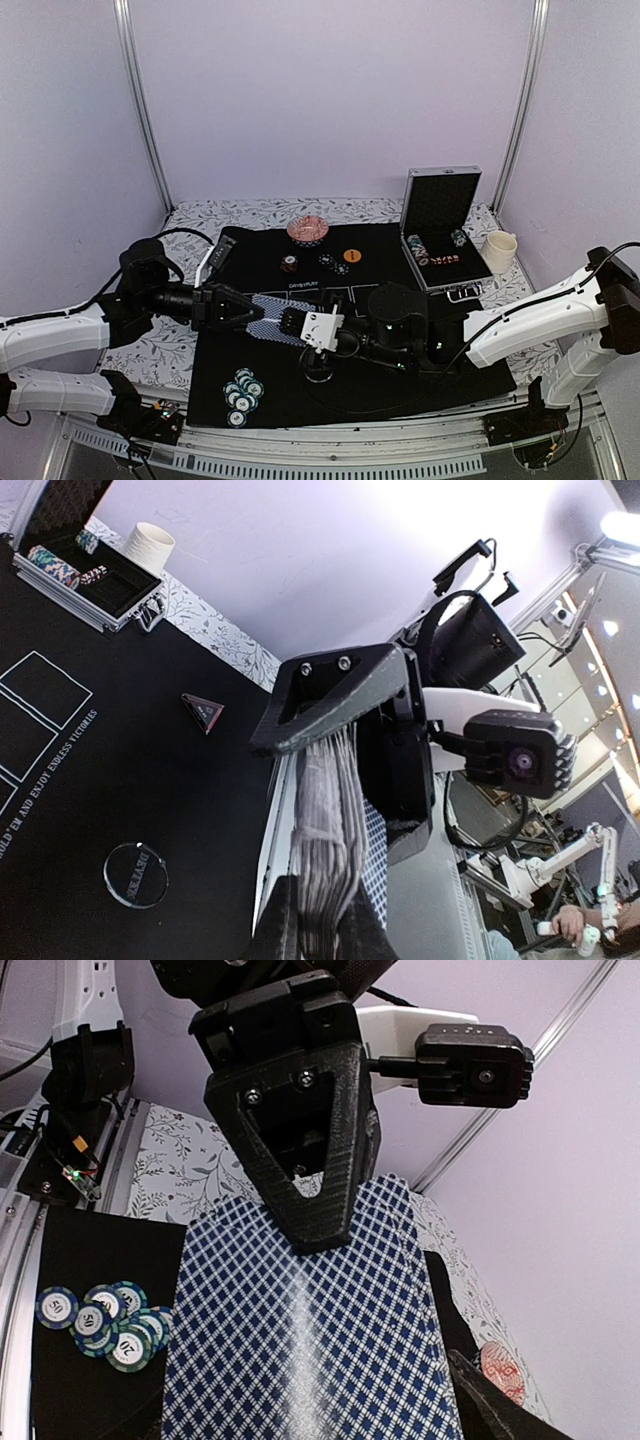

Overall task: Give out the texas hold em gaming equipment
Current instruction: Pass from the left arm to the right

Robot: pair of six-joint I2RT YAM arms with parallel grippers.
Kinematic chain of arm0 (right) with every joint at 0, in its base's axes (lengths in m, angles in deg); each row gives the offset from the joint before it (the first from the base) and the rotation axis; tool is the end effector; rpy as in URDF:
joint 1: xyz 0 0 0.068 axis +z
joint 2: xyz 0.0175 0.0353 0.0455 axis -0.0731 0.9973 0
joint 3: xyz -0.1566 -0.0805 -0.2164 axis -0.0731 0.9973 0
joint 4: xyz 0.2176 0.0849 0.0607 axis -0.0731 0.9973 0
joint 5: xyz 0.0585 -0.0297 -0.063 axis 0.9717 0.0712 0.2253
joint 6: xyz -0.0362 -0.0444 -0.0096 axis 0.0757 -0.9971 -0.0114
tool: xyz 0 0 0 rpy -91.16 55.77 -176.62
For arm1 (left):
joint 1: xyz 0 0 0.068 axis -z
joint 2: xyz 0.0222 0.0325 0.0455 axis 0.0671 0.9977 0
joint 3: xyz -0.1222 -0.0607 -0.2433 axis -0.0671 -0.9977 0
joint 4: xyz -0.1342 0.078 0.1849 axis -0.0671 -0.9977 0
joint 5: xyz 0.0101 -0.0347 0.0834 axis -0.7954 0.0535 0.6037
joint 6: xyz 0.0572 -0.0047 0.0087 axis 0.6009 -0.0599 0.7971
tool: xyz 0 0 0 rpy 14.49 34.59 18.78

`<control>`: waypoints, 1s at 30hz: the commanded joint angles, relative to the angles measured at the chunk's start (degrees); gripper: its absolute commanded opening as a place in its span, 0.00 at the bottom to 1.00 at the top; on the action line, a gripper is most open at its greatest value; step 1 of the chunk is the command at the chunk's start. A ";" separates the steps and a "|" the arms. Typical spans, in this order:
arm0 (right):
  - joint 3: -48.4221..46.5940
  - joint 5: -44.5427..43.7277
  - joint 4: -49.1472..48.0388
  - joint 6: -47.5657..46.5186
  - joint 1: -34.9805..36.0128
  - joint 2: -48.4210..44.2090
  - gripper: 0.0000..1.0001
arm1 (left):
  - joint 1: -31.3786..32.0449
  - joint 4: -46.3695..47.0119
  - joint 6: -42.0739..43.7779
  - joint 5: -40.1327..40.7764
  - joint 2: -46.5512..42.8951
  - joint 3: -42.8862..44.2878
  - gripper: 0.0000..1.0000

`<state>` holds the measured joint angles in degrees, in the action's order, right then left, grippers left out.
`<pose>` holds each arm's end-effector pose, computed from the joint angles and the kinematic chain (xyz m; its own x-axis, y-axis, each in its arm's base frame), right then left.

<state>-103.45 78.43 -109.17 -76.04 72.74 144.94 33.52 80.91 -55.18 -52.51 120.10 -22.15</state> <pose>0.0867 0.3384 0.2628 0.4712 -0.3532 -0.8082 -0.7844 0.2512 -0.5671 0.1301 -0.1415 0.2619 -0.6874 0.0789 -0.7220 0.7259 0.0438 -0.6864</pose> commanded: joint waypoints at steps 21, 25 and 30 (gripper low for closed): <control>-3.73 -1.85 4.00 2.15 0.07 0.87 0.54 | 1.13 -6.04 4.46 5.68 1.90 2.86 0.35; -4.02 -2.36 5.01 2.41 0.07 1.17 0.54 | 2.89 -11.81 8.26 9.17 3.04 5.61 0.50; -4.29 -2.80 5.60 2.58 0.07 1.04 0.54 | 4.43 -17.82 11.94 12.96 4.92 8.46 0.54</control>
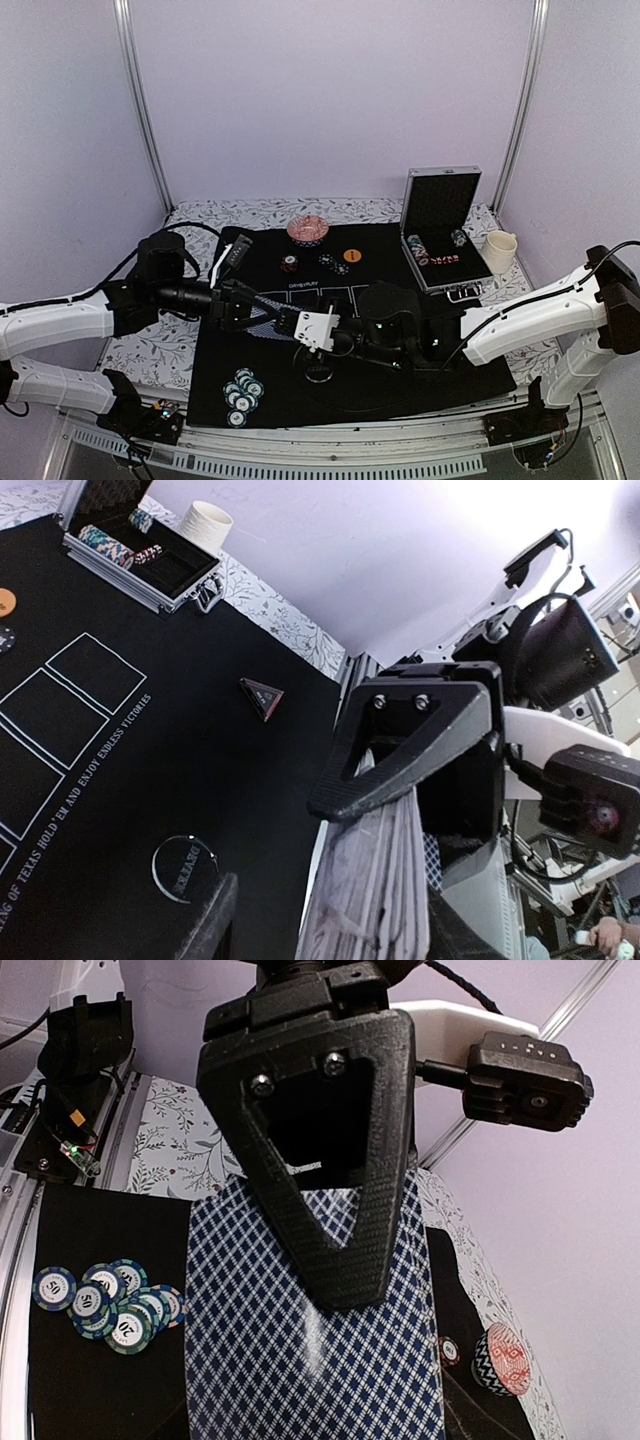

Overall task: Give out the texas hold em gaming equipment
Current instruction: Pass from the left arm to the right, then pick up the poker card from the face-down deck piles.

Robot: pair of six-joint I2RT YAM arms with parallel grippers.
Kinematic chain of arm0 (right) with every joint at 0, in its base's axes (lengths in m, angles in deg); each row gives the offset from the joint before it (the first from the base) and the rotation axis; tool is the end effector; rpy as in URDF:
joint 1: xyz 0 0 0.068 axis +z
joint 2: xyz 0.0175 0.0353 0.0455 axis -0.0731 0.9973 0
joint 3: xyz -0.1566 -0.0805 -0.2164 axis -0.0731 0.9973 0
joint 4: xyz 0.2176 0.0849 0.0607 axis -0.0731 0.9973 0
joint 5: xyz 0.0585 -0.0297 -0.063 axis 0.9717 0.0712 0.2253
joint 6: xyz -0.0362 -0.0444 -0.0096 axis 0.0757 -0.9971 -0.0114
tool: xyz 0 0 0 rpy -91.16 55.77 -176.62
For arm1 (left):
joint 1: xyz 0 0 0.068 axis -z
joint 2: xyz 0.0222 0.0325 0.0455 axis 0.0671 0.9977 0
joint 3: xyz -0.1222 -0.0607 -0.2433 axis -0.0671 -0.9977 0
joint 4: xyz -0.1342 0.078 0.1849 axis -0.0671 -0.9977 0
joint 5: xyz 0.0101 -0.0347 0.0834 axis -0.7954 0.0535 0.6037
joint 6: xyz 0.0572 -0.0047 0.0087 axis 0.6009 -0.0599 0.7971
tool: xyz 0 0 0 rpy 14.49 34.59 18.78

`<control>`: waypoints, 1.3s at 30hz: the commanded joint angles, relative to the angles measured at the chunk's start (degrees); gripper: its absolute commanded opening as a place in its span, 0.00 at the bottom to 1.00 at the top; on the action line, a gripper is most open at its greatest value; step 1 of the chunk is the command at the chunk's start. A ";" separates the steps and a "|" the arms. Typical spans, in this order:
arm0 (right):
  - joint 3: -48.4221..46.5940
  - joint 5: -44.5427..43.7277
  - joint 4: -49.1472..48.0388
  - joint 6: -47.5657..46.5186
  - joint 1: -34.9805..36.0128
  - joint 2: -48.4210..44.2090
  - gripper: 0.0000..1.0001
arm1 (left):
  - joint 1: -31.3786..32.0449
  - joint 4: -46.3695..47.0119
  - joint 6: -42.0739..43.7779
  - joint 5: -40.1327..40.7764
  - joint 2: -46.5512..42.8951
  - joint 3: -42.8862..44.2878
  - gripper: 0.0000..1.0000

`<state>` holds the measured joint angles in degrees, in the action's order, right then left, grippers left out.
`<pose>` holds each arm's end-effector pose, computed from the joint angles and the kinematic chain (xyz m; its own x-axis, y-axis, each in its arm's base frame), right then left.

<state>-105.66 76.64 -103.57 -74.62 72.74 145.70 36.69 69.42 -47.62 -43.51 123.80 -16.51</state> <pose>0.0889 0.3422 0.2598 0.4315 -0.4188 -0.7990 -0.7938 0.2445 -0.5568 0.1383 -0.1567 0.2613 -0.6780 0.1236 -0.7246 0.7328 0.1911 -0.6531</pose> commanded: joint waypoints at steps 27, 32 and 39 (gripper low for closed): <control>1.76 -2.79 -0.41 3.27 -0.01 -2.70 0.54 | 0.49 -14.18 8.31 7.55 -0.56 6.82 0.71; 2.23 -2.78 -0.31 3.59 -0.10 -3.02 0.54 | -0.11 -15.33 8.61 7.20 -2.29 7.78 0.78; 2.62 -2.76 -0.32 4.08 -0.27 -3.58 0.54 | -1.34 -18.52 9.42 6.92 -2.79 8.28 0.84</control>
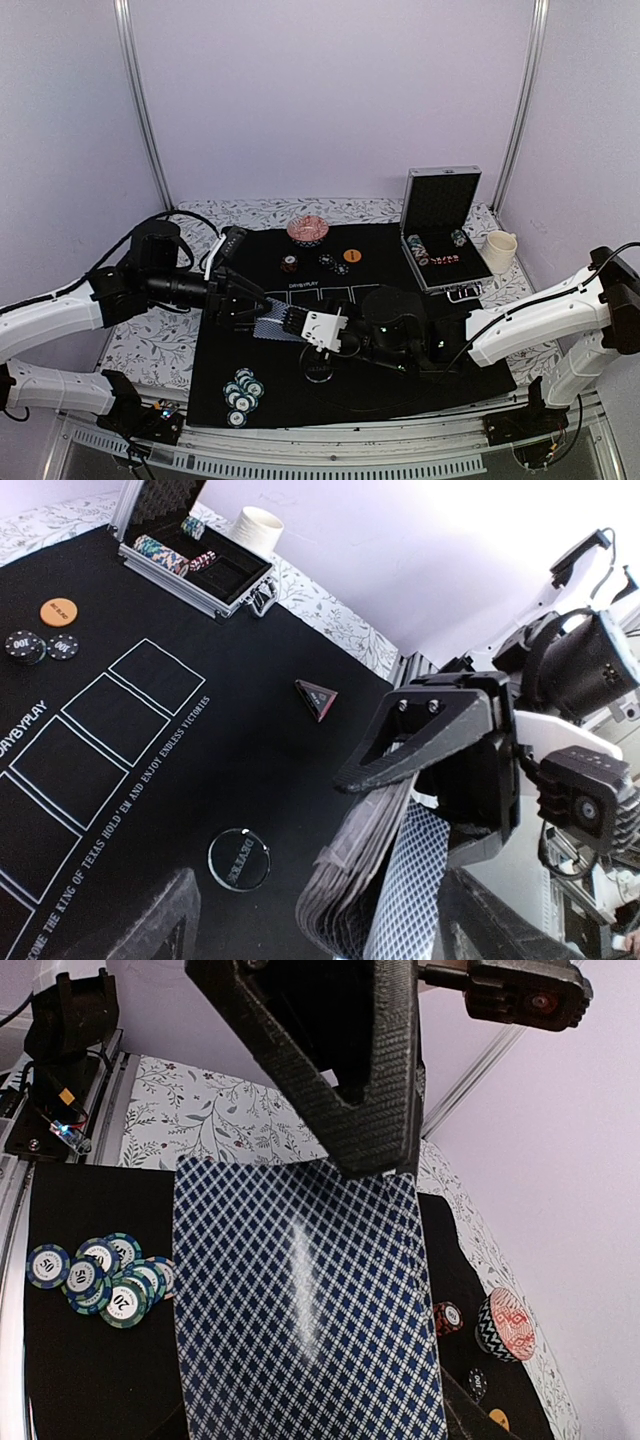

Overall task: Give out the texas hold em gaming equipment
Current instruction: Pick up the poker card from the face-down deck piles.

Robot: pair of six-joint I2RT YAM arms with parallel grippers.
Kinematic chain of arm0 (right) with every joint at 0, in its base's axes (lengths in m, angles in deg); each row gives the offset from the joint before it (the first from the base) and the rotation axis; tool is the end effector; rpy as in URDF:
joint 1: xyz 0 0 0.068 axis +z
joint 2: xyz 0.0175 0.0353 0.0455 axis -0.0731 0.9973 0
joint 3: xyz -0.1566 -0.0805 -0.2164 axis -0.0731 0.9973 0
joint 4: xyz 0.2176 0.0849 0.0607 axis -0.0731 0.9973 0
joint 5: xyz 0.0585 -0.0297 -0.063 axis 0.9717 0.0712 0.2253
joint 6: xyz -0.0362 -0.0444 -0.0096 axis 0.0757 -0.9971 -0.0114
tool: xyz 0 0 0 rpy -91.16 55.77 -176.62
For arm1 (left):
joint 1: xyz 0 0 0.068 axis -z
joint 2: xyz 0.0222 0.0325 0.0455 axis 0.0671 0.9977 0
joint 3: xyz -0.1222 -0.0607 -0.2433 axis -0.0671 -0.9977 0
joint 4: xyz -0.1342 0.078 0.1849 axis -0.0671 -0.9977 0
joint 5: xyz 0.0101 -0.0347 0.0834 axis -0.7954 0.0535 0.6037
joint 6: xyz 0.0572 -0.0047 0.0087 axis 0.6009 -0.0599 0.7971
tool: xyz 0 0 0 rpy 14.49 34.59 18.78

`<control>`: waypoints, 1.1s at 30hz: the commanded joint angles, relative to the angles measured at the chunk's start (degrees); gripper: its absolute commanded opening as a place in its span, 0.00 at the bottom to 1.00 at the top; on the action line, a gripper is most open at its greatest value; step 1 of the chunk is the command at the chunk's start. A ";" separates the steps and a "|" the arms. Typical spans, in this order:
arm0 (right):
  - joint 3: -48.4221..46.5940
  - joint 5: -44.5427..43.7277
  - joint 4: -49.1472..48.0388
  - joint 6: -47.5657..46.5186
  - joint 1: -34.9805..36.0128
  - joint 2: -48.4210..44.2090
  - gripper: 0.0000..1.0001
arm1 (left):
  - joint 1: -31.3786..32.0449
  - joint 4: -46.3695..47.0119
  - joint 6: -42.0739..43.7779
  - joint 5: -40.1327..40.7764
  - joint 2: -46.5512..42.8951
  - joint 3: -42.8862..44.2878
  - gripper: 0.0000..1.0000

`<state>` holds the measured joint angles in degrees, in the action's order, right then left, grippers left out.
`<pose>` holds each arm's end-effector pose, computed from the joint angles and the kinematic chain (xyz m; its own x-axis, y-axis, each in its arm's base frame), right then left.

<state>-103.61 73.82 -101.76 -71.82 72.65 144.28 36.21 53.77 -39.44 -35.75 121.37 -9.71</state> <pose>0.0892 0.3324 0.2532 0.3729 -0.4613 -0.8051 -0.7992 0.2811 -0.5312 0.1385 -0.1491 0.2797 -0.6296 0.1553 -0.7612 0.7578 0.3389 -0.5577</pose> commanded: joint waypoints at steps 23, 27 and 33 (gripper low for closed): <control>0.66 -0.42 -1.59 1.50 -0.63 -2.30 0.53 | -1.03 -5.21 3.23 -5.76 -1.85 2.50 0.08; 1.02 -0.49 -1.49 1.92 -0.89 -2.34 0.53 | -1.03 -5.24 3.22 -5.94 -2.26 2.54 0.00; 1.78 -0.66 -1.29 2.71 -1.21 -2.87 0.52 | -1.12 -4.82 2.75 -5.95 -3.17 2.53 0.00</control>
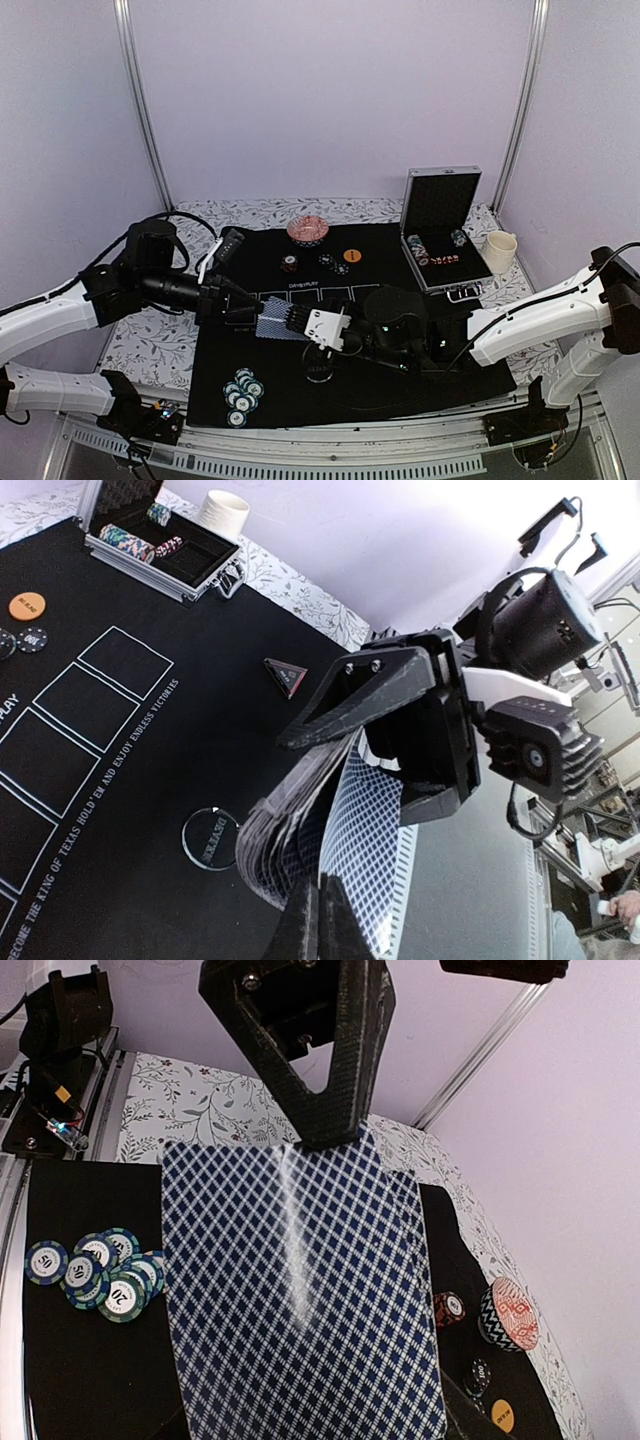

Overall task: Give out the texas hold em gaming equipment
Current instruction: Pick up the poker card from the face-down deck piles, then distribute the poker card in the big blind area.

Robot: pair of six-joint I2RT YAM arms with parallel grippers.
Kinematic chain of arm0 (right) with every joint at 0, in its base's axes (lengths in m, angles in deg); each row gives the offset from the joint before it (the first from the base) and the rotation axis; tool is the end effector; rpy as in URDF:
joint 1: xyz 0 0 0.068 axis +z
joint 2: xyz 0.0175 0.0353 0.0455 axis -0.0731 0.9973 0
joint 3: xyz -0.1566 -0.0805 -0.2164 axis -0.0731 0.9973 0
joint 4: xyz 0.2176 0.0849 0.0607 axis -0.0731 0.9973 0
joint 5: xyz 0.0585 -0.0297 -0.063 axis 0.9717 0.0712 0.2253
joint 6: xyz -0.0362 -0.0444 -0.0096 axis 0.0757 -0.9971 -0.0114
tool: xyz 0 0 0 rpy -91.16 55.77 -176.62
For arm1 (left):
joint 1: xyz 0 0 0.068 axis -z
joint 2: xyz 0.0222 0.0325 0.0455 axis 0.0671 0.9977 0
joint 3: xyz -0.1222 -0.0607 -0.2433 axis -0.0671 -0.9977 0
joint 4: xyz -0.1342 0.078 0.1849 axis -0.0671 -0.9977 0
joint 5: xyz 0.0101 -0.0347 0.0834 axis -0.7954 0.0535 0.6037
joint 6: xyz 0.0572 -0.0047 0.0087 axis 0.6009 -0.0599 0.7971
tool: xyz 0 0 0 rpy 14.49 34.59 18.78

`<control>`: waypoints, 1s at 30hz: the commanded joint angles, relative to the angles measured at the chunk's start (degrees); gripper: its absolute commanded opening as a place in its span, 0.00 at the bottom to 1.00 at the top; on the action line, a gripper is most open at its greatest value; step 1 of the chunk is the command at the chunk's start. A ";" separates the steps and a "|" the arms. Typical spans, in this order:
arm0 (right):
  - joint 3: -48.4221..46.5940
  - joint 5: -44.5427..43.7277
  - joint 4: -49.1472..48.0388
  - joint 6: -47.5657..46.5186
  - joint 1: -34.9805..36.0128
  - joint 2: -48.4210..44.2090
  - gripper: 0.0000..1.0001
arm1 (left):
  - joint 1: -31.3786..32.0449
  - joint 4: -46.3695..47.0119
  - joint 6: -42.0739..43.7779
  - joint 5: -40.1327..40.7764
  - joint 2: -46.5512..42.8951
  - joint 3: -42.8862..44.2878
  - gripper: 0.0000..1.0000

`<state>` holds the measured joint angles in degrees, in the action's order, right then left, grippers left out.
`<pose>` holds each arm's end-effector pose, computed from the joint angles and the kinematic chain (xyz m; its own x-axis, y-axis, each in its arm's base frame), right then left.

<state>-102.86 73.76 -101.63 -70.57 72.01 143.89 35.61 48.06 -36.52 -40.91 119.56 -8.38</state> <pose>0.0923 0.3287 0.2509 0.3484 -0.4661 -0.8132 -0.8045 0.2966 -0.5146 0.1300 -0.1430 0.2844 -0.6224 0.2142 -0.7528 0.7780 0.2744 -0.5652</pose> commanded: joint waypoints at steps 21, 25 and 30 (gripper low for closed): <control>3.75 -0.56 -1.16 3.17 -1.38 -4.79 0.52 | -2.96 6.65 -4.18 1.83 -2.72 -0.23 0.00; 5.03 -0.36 -1.15 4.30 -2.05 -5.76 0.52 | -3.63 8.54 -4.58 2.65 -4.57 0.18 0.00; 6.67 -0.34 -1.22 5.69 -3.04 -7.21 0.52 | -4.75 8.03 -4.35 4.16 -4.68 2.00 0.00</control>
<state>-97.77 73.54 -101.58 -67.05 69.94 139.45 32.34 54.84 -40.58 -38.42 115.16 -8.29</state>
